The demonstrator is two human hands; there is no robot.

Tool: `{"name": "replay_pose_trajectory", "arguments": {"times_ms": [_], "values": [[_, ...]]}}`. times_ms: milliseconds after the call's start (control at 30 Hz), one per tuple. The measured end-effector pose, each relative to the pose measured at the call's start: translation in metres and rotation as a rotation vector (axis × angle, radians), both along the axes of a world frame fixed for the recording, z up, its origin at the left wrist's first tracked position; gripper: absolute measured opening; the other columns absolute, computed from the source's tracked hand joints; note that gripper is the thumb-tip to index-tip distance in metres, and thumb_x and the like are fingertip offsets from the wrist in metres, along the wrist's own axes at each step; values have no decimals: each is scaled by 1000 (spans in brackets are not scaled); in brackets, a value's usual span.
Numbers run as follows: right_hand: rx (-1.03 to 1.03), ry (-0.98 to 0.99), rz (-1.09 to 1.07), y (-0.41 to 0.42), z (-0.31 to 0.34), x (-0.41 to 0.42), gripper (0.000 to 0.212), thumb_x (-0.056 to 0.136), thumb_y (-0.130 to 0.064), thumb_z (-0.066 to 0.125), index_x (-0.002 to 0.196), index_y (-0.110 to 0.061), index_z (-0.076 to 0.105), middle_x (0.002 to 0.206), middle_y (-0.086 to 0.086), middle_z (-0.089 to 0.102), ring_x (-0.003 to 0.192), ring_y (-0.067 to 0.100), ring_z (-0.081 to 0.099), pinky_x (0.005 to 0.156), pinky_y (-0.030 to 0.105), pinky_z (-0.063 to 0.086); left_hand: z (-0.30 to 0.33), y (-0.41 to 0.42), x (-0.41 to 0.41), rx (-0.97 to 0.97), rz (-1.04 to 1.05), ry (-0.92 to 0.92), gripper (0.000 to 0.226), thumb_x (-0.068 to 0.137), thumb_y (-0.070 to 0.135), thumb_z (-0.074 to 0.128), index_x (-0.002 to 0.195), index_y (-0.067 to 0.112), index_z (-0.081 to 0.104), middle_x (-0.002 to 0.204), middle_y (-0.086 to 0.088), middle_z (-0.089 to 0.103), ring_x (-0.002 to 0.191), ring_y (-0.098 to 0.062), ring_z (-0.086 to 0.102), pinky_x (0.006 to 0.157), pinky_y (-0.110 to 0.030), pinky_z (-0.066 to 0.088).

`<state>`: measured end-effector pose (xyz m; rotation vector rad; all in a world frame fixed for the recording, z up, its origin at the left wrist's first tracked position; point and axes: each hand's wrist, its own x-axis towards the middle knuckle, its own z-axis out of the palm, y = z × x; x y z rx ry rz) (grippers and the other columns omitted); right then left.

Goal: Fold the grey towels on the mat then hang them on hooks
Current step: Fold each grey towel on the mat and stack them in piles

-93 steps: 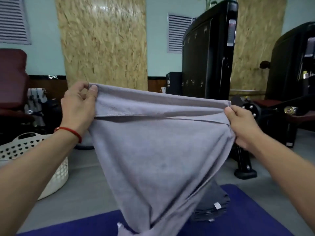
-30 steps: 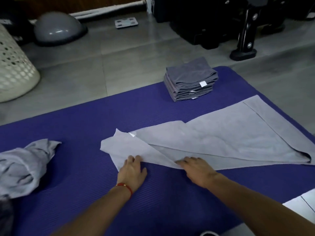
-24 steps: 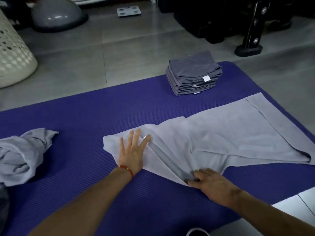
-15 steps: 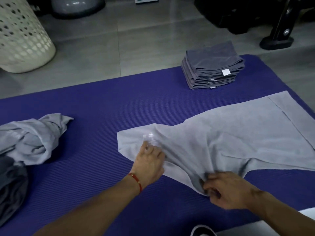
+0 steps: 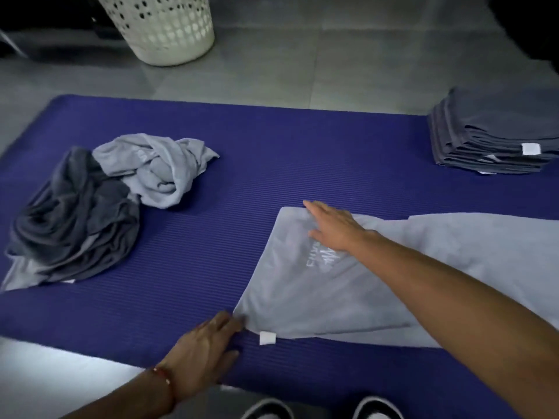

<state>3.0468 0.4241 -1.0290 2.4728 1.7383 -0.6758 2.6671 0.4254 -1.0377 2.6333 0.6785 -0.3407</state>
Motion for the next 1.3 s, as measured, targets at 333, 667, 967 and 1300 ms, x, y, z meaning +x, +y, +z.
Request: {"name": "replay_pose_trajectory", "arguments": {"times_ms": [333, 667, 967, 1300], "values": [[175, -285, 427, -71, -14, -63, 36, 91, -30, 58, 125, -20, 57, 122, 3, 51, 97, 24, 56, 81, 42, 41, -2, -16, 36, -186, 575, -10, 53, 90, 68, 50, 124, 29, 52, 119, 9, 55, 108, -14, 59, 87, -31, 49], [5, 37, 178, -26, -1, -37, 72, 103, -30, 53, 160, -35, 10, 152, 0, 37, 117, 34, 61, 93, 48, 51, -2, -9, 53, -156, 723, -71, 13, 89, 31, 63, 82, 25, 53, 80, 10, 58, 73, -11, 55, 67, -30, 42], [53, -25, 259, 35, 42, -23, 16, 89, -20, 69, 89, -23, 53, 98, 4, 60, 93, 32, 62, 77, 39, 48, 1, -12, 33, -286, 792, -141, 17, 90, 23, 68, 81, 35, 61, 70, 15, 63, 70, 1, 60, 61, -10, 40], [172, -138, 142, 208, 49, -20, 13, 90, -2, 55, 100, -5, 63, 108, 17, 62, 97, 37, 61, 75, 40, 51, 15, -9, 5, -559, 1149, -192, 14, 94, 15, 66, 80, 19, 68, 66, -1, 72, 55, -5, 61, 65, -30, 53]]}}
